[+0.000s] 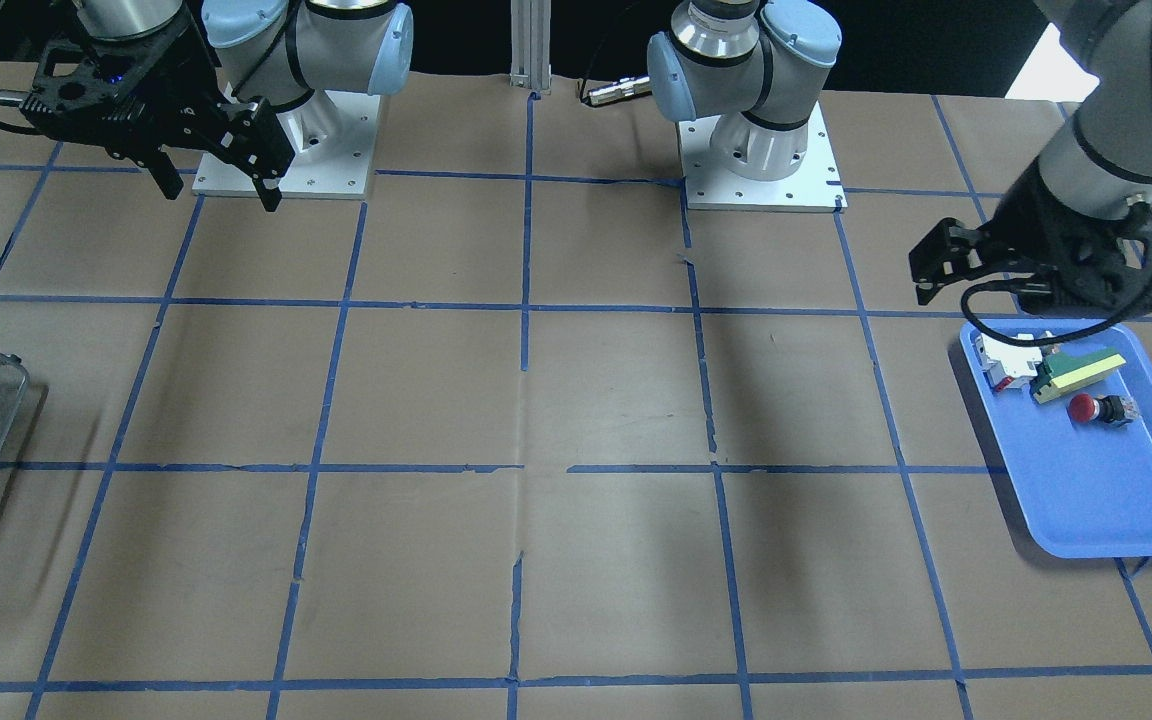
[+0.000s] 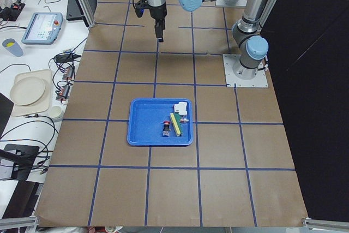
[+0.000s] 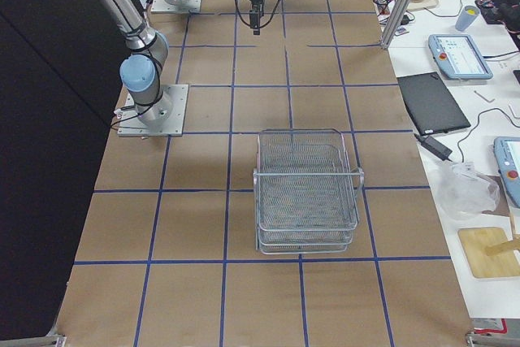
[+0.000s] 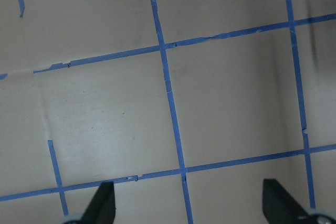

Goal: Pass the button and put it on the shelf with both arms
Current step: 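Move the left gripper down into the blue tray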

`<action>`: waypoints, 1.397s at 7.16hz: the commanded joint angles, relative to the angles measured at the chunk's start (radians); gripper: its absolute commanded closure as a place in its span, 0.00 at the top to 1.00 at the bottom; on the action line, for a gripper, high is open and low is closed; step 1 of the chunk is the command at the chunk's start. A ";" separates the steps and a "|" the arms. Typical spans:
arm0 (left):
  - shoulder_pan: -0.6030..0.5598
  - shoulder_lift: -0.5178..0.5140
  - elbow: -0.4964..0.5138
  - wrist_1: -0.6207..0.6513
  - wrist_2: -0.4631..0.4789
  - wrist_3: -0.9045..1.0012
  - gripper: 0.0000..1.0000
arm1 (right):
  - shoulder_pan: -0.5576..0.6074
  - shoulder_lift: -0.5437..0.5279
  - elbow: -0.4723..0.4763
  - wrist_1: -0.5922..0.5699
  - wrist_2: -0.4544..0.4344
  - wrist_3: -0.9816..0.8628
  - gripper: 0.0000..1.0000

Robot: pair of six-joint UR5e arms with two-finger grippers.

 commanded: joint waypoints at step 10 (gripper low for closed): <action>0.536 -0.406 0.056 0.461 -0.129 1.458 0.94 | 0.000 0.035 0.002 -0.054 0.002 0.007 1.00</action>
